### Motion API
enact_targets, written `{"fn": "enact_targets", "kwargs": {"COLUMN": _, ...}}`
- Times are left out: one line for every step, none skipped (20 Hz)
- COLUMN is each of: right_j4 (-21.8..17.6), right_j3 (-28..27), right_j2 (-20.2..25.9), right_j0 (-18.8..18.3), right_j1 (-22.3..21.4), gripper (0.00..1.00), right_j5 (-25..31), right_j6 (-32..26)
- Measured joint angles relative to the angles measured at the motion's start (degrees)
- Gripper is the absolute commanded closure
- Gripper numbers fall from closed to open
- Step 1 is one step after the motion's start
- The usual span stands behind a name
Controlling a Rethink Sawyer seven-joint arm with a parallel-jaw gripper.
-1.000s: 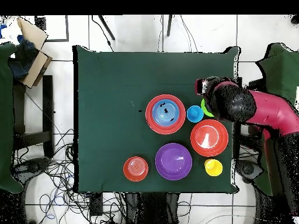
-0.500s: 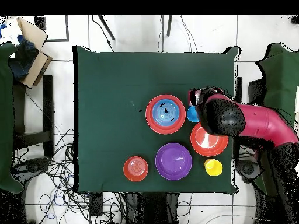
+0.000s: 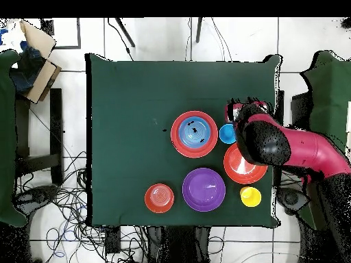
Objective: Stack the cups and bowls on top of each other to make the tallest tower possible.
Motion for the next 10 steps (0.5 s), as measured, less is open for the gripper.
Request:
{"fn": "enact_targets", "kwargs": {"right_j4": 0.0, "right_j3": -0.4, "right_j2": 0.0, "right_j0": 0.2, "right_j1": 0.2, "gripper": 0.00, "right_j5": 0.2, "right_j6": 0.0}}
{"fn": "enact_targets", "kwargs": {"right_j4": 0.0, "right_j3": -0.8, "right_j2": -0.1, "right_j0": 0.3, "right_j1": 0.5, "gripper": 0.00, "right_j5": 0.4, "right_j6": 0.0}}
{"fn": "enact_targets", "kwargs": {"right_j4": 0.1, "right_j3": -1.2, "right_j2": -0.2, "right_j0": 0.6, "right_j1": 0.7, "gripper": 0.00, "right_j5": 0.9, "right_j6": 0.0}}
{"fn": "enact_targets", "kwargs": {"right_j4": 0.2, "right_j3": -1.6, "right_j2": -0.3, "right_j0": 0.9, "right_j1": 0.7, "gripper": 0.00, "right_j5": 1.5, "right_j6": 0.0}}
{"fn": "enact_targets", "kwargs": {"right_j4": 0.5, "right_j3": -2.4, "right_j2": -0.7, "right_j0": 1.6, "right_j1": 0.8, "gripper": 0.00, "right_j5": 3.1, "right_j6": 0.0}}
{"fn": "enact_targets", "kwargs": {"right_j4": 0.8, "right_j3": -3.1, "right_j2": -1.0, "right_j0": 2.2, "right_j1": 0.7, "gripper": 0.00, "right_j5": 4.6, "right_j6": 0.0}}
{"fn": "enact_targets", "kwargs": {"right_j4": 1.2, "right_j3": -4.3, "right_j2": -1.4, "right_j0": 3.2, "right_j1": 0.6, "gripper": 0.00, "right_j5": 7.3, "right_j6": 0.0}}
{"fn": "enact_targets", "kwargs": {"right_j4": 1.4, "right_j3": -5.1, "right_j2": -1.7, "right_j0": 3.9, "right_j1": 0.6, "gripper": 0.00, "right_j5": 9.4, "right_j6": 0.0}}
{"fn": "enact_targets", "kwargs": {"right_j4": 1.8, "right_j3": -6.8, "right_j2": -2.2, "right_j0": 5.2, "right_j1": 0.4, "gripper": 0.00, "right_j5": 13.8, "right_j6": 0.0}}
{"fn": "enact_targets", "kwargs": {"right_j4": 2.0, "right_j3": -7.8, "right_j2": -2.4, "right_j0": 6.0, "right_j1": 0.3, "gripper": 0.00, "right_j5": 16.6, "right_j6": 0.0}}
